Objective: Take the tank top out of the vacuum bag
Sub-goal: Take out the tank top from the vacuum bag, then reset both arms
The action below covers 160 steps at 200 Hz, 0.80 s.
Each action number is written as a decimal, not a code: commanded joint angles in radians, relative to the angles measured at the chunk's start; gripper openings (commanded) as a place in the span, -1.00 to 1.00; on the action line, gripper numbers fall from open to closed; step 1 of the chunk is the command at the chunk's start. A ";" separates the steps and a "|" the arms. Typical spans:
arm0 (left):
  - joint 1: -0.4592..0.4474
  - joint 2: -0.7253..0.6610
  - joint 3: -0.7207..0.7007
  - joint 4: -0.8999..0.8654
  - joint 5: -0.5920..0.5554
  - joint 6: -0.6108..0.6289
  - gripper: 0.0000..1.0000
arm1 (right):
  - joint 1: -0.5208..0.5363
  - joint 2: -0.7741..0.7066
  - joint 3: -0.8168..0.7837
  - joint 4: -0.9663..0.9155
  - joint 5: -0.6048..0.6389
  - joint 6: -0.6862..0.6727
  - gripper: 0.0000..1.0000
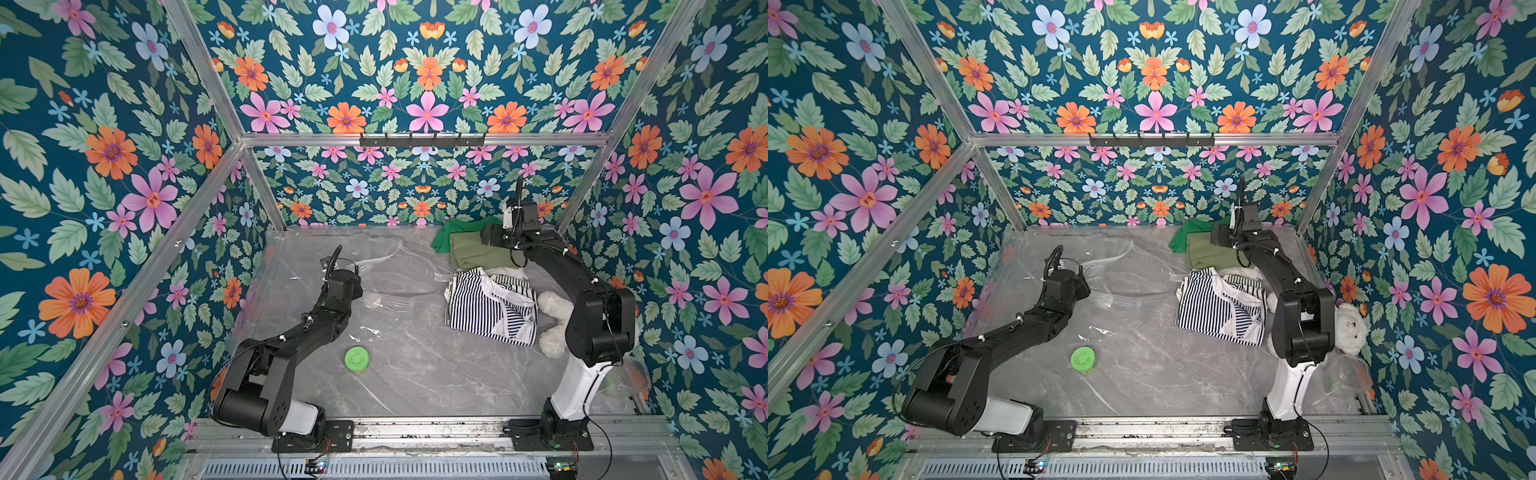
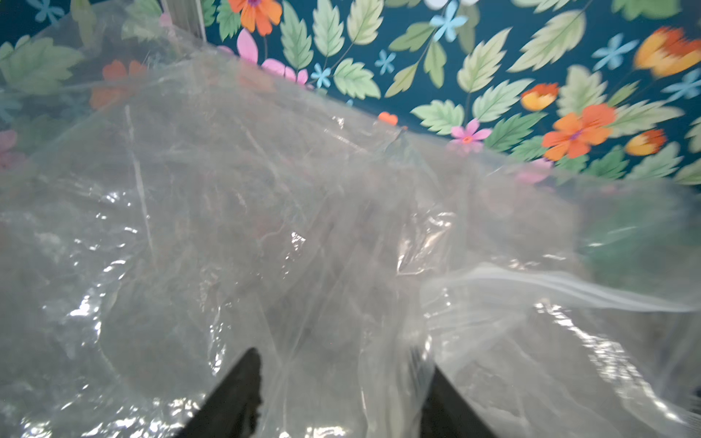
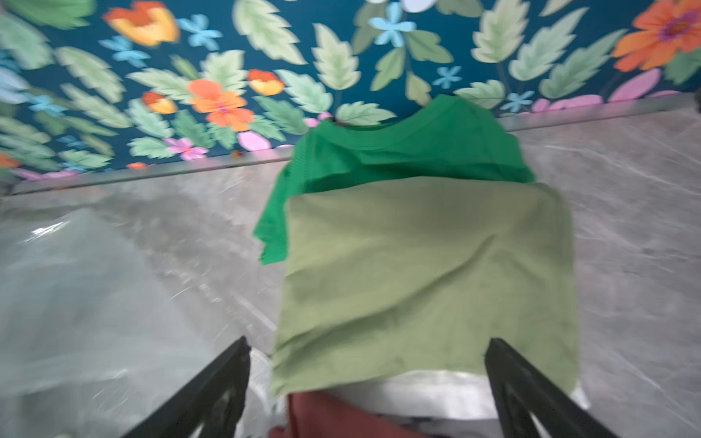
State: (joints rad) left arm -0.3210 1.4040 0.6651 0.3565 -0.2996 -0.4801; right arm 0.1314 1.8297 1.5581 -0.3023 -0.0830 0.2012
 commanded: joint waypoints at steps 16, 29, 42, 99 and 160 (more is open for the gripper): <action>-0.008 -0.146 -0.075 0.148 0.062 0.061 0.68 | 0.020 -0.118 -0.147 0.148 -0.071 0.033 0.91; -0.008 -0.226 -0.137 0.211 0.040 0.077 0.81 | 0.020 -0.159 -0.198 0.170 -0.095 0.042 0.88; -0.008 -0.280 -0.157 0.197 -0.005 0.093 0.94 | 0.020 -0.228 -0.272 0.223 -0.106 0.051 0.85; 0.006 -0.255 -0.152 0.122 -0.060 0.148 0.99 | 0.020 -0.533 -0.680 0.487 0.033 0.046 0.84; 0.056 -0.176 -0.147 0.209 -0.086 0.364 0.96 | -0.059 -0.656 -1.001 0.690 0.258 -0.078 0.99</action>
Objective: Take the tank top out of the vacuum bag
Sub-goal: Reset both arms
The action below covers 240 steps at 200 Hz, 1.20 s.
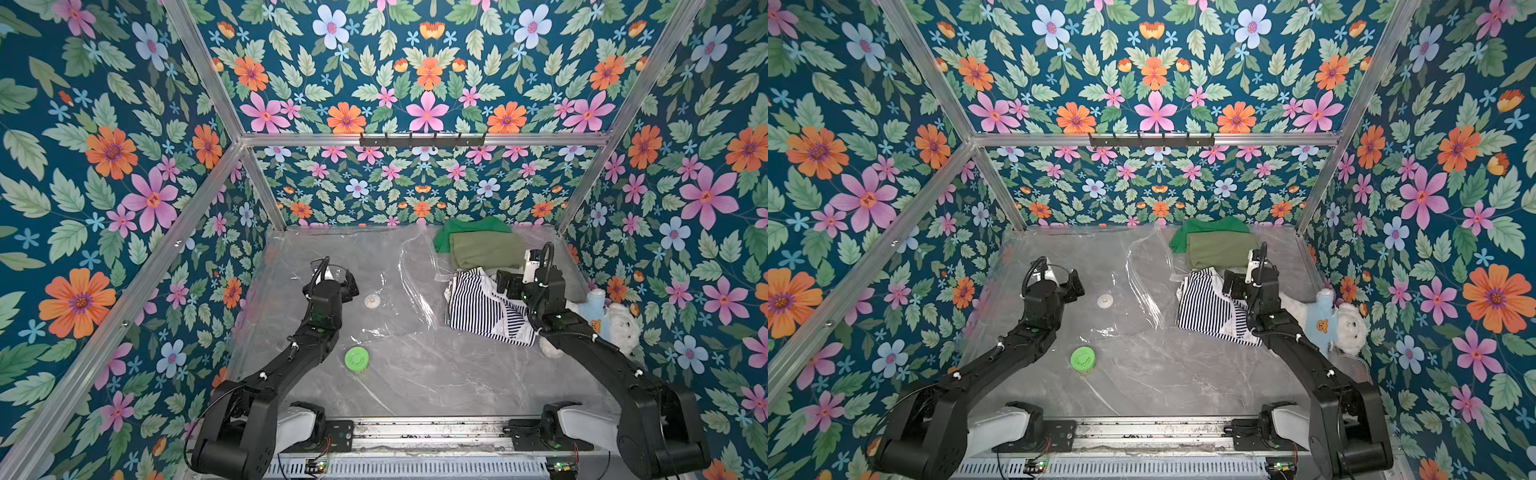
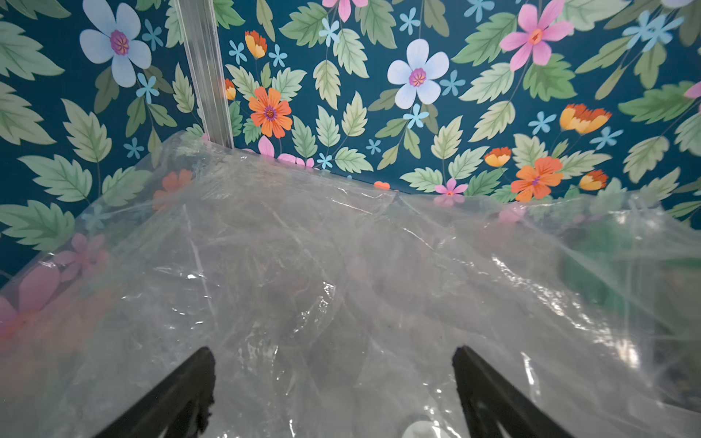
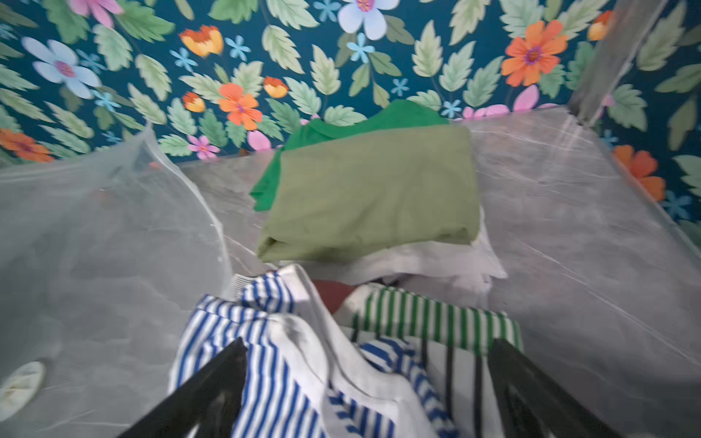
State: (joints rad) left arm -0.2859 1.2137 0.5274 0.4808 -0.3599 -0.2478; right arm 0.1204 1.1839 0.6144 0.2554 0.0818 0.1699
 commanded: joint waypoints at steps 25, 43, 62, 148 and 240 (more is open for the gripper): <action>0.073 0.036 -0.048 0.184 0.014 0.199 0.96 | -0.111 0.046 -0.147 0.274 0.104 -0.038 0.99; 0.107 0.057 -0.095 0.278 0.043 0.239 0.96 | -0.133 0.064 -0.139 0.266 0.110 -0.054 0.99; 0.150 0.085 -0.146 0.369 0.097 0.243 0.97 | -0.153 0.067 -0.132 0.251 0.088 -0.037 0.99; 0.251 0.313 -0.212 0.625 0.234 0.238 0.97 | -0.186 0.238 -0.328 0.666 -0.019 -0.035 0.99; 0.269 0.385 -0.231 0.717 0.265 0.240 0.99 | -0.189 0.263 -0.329 0.692 -0.062 -0.057 0.99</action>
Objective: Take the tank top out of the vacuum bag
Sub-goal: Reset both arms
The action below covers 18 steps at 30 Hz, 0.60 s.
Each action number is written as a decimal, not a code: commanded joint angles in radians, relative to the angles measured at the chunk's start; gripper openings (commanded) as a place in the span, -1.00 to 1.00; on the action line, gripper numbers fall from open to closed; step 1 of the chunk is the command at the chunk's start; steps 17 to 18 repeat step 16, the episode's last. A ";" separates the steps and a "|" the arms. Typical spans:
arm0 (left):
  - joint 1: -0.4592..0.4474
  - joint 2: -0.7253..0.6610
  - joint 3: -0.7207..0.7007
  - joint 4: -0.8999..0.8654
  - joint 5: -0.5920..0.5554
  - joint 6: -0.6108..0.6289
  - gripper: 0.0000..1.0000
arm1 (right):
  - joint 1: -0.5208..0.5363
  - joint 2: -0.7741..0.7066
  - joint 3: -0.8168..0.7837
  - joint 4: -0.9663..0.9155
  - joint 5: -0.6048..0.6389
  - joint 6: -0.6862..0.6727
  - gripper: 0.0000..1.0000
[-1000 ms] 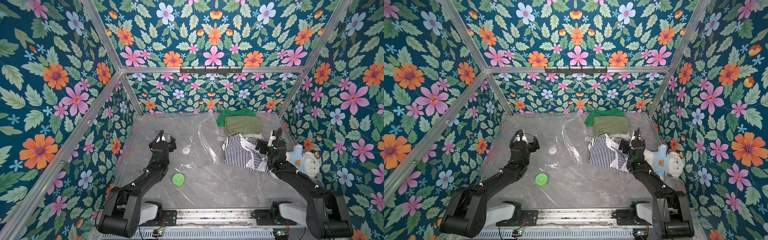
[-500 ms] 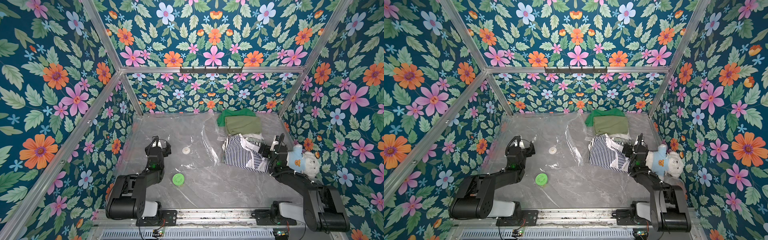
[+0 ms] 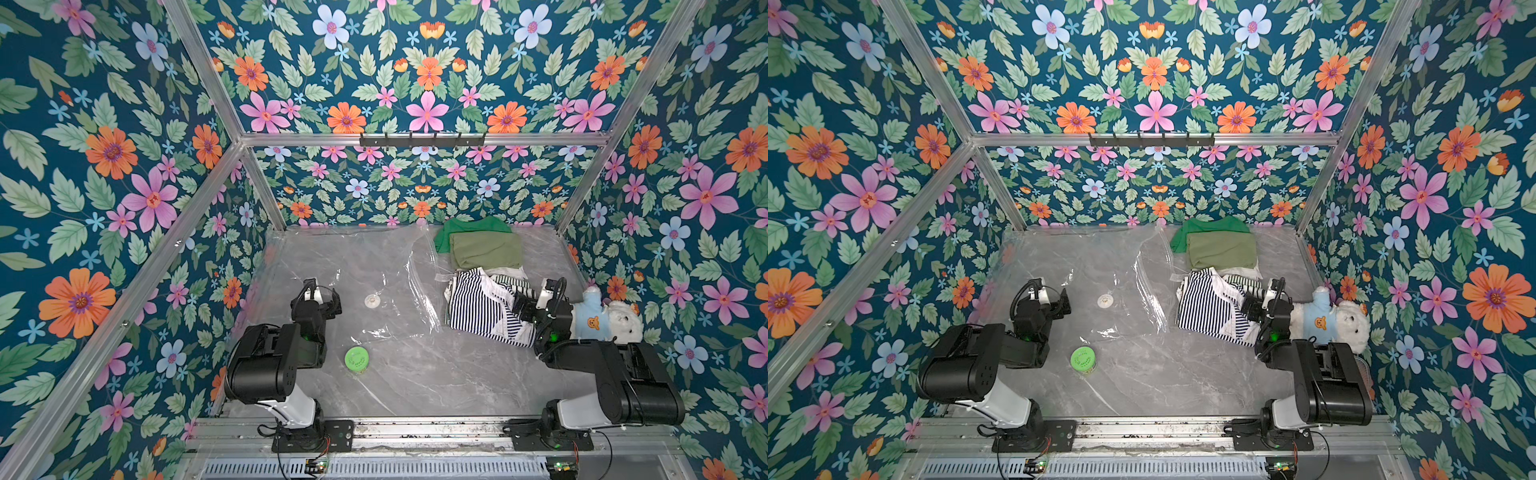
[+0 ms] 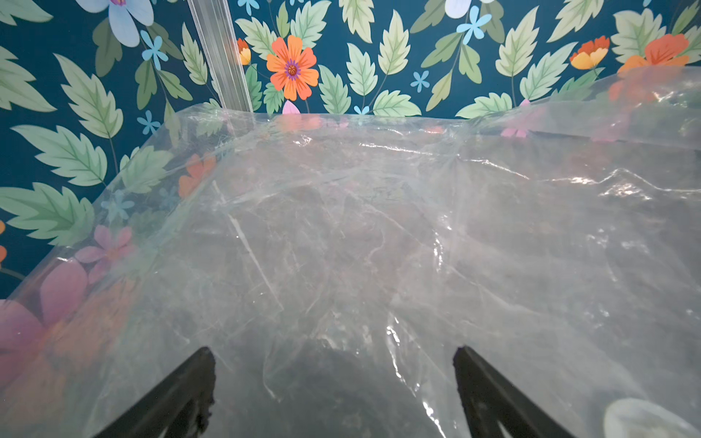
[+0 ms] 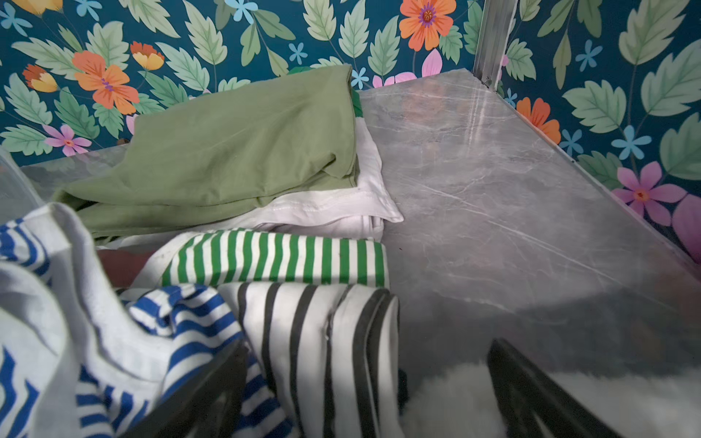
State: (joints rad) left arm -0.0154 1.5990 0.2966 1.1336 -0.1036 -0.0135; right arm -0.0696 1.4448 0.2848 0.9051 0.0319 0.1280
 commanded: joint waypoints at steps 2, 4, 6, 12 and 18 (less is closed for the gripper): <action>-0.003 -0.002 -0.001 0.062 0.009 0.006 0.99 | 0.001 0.002 0.000 0.042 -0.012 -0.014 0.99; -0.002 -0.001 -0.001 0.060 0.010 0.006 0.99 | 0.001 0.002 0.000 0.041 -0.012 -0.014 0.99; -0.002 -0.001 0.001 0.060 0.010 0.006 0.99 | 0.002 0.002 0.003 0.037 -0.014 -0.018 0.99; -0.002 0.001 0.004 0.057 0.010 0.006 0.99 | 0.002 0.002 0.003 0.037 -0.013 -0.018 0.99; -0.002 -0.001 -0.002 0.063 0.010 0.006 0.99 | 0.002 0.002 0.001 0.038 -0.015 -0.018 0.99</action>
